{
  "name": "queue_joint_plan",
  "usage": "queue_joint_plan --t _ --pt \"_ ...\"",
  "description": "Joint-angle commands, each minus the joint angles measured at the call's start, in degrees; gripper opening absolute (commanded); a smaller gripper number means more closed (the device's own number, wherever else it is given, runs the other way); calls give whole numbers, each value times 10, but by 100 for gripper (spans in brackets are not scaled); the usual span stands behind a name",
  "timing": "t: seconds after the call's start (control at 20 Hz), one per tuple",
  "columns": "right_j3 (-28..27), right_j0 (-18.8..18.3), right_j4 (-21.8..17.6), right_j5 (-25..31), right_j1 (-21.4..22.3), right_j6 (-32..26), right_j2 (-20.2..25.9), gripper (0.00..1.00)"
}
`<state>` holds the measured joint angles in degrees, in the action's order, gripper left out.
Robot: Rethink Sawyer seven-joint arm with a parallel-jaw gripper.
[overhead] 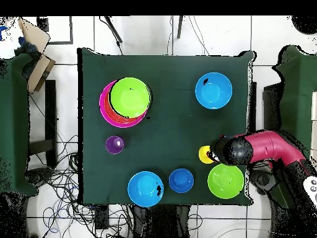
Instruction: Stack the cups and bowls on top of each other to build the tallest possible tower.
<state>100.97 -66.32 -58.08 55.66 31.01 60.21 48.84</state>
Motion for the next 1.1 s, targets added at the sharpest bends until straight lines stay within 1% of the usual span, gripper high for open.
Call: queue_joint_plan --t 0.05,0.35,0.55,1.1 --pt "35 -61 22 -65 -16 -203 45 100" --pt "43 -69 8 -69 -25 -190 45 100" --pt "47 -73 6 -68 -27 -188 43 100" --pt "55 -77 16 -57 -23 -185 49 100"
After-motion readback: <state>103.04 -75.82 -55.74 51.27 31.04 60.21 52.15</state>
